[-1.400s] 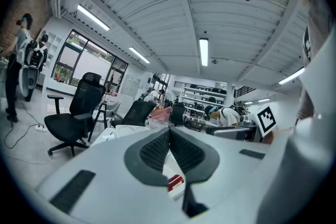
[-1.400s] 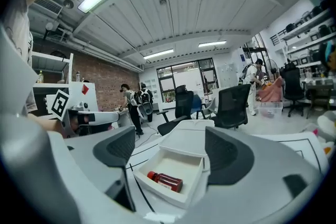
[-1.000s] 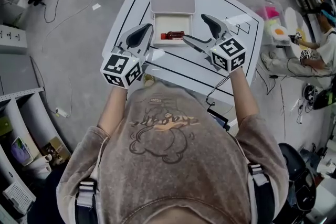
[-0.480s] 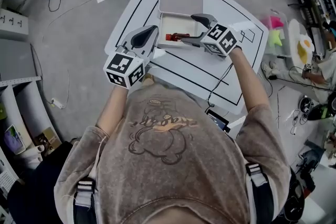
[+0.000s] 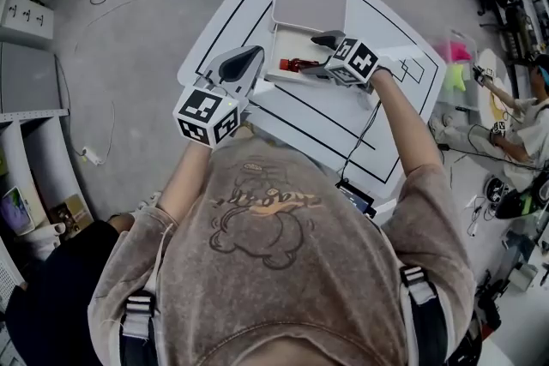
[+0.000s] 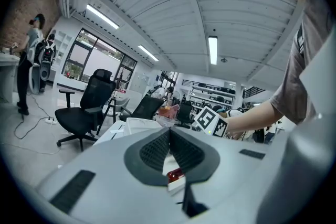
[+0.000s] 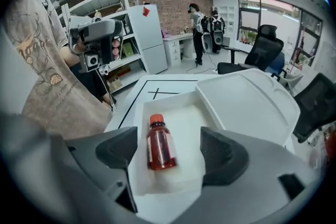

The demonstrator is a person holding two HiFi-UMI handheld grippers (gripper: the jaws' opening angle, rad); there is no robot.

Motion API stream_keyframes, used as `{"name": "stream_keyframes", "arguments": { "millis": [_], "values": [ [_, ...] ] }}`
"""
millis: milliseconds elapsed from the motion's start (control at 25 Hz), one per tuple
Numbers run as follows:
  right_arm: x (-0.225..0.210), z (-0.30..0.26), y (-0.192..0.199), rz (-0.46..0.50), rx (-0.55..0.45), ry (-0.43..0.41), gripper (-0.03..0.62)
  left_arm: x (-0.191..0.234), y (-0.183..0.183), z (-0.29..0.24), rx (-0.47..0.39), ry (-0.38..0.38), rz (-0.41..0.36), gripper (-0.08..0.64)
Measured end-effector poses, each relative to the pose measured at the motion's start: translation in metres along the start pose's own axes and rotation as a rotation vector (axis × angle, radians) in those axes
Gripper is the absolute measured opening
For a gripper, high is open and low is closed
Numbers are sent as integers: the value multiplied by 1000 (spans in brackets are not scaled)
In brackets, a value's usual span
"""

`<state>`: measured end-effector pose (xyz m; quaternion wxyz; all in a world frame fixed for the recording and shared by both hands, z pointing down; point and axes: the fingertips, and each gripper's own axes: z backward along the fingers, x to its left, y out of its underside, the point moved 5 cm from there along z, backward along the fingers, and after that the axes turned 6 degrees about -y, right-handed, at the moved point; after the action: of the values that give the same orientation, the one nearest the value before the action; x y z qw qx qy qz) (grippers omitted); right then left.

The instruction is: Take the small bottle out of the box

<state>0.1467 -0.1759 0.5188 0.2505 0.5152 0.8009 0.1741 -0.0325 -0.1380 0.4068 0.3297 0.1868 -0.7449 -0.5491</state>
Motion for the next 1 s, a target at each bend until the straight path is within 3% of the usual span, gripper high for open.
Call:
{"name": "stream_keyframes", "arguments": {
  "millis": [360, 1000],
  "values": [
    [-7, -18, 3, 63, 194, -101, 341, 8, 5, 2, 7, -26, 16, 8],
    [-13, -35, 11, 10, 301, -249, 264, 16, 11, 6, 14, -53, 38, 8]
  ]
}}
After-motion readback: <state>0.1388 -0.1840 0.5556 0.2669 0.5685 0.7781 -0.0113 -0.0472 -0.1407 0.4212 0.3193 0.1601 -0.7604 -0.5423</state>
